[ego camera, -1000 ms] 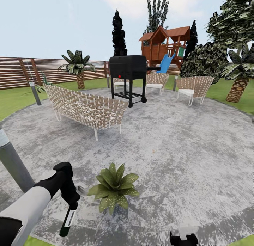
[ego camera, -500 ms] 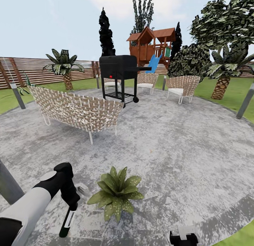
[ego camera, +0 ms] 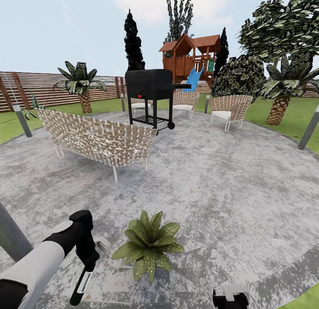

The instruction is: Pick up the pesticide atomizer in the garden and spray insectifuge to fully cover both potted plants in the garden.

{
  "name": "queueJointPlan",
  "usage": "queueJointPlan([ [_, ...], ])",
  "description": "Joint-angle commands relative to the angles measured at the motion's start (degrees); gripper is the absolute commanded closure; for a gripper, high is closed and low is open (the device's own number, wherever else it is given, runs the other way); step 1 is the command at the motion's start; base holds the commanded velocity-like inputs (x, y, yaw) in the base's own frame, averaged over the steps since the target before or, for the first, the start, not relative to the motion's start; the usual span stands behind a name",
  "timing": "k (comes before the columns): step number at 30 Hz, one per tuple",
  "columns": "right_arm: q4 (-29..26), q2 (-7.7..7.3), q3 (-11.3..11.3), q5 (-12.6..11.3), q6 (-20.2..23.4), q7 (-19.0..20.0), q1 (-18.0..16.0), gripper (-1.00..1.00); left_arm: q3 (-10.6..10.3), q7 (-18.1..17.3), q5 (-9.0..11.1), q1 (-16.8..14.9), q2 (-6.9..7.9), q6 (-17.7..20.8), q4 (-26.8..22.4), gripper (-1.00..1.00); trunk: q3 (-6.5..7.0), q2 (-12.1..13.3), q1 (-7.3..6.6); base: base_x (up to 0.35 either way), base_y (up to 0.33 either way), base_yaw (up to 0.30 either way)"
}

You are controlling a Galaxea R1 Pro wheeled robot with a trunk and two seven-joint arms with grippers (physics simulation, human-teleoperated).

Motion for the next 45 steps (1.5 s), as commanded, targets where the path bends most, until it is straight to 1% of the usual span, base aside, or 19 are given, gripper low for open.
queueJointPlan([
  [1,0.08,0.00,0.35,0.50,0.11,-0.58,-0.04,-1.00,-0.20,-0.55,-0.30,-0.03,0.07,0.64,-0.10,1.00,-0.05,-0.02,-0.01,0.000,0.000,-0.083],
  [9,0.02,0.04,0.26,0.36,0.24,-0.58,-0.04,-1.00,-0.16,-0.54,0.10,-0.03,0.14,0.67,-0.09,1.00,-0.01,-0.02,-0.01,0.000,0.000,-0.236],
  [16,0.00,0.48,0.24,0.19,0.25,-0.58,-0.04,-1.00,-0.12,-0.54,0.16,-0.03,0.43,0.67,-0.01,1.00,-0.15,-0.02,-0.01,-0.026,0.021,-0.254],
  [20,-0.06,0.52,0.22,0.18,0.26,-0.58,-0.04,-1.00,-0.02,-0.54,0.15,-0.03,0.45,0.74,-0.06,1.00,-0.43,-0.02,-0.01,-0.173,0.214,-0.174],
  [24,-0.07,0.52,0.24,0.20,0.23,-0.58,-0.04,-1.00,0.08,-0.54,0.15,-0.03,0.17,0.99,-0.07,1.00,-0.76,-0.02,-0.01,0.070,0.301,-0.161],
  [33,-0.04,0.52,0.24,0.23,0.23,-0.58,-0.04,-1.00,-0.21,-0.51,-0.24,-0.03,0.21,1.02,-0.20,1.00,-1.32,-0.02,-0.01,0.104,0.294,-0.152],
  [36,0.18,0.18,0.36,0.52,0.13,-0.53,-0.04,-1.00,-0.17,-0.83,-0.22,-0.04,0.28,0.68,-0.49,1.00,-1.33,-0.02,-0.01,0.005,0.089,-0.015],
  [39,0.26,-0.10,0.43,0.63,0.10,-0.50,-0.04,-1.00,-0.23,-1.34,-0.10,-0.50,0.43,0.46,-0.58,1.00,-1.33,-0.02,-0.01,0.001,0.017,-0.003],
  [42,0.28,-0.17,0.50,0.67,0.09,-0.50,-0.04,-1.00,-0.58,-4.00,-0.28,-1.45,-0.24,0.35,-0.91,1.00,-1.33,-0.02,-0.01,0.000,0.002,0.000],
  [43,0.28,-0.17,0.50,0.67,0.09,-0.51,-0.04,-1.00,-0.70,-5.20,-0.34,-2.55,-0.48,0.14,-1.20,1.00,-1.33,-0.02,-0.01,0.000,0.000,0.000],
  [44,0.28,-0.18,0.50,0.67,0.09,-0.54,-0.04,-1.00,-0.75,-5.20,-0.33,-3.42,-0.46,0.05,-1.27,1.00,-1.33,-0.02,-0.01,0.000,0.000,0.000],
  [45,0.31,-0.18,0.50,0.67,0.08,-0.51,-0.04,-1.00,-0.84,-5.20,-0.33,-4.35,-0.14,-0.07,-1.22,1.00,-1.33,-0.02,-0.01,0.000,0.000,0.000],
])
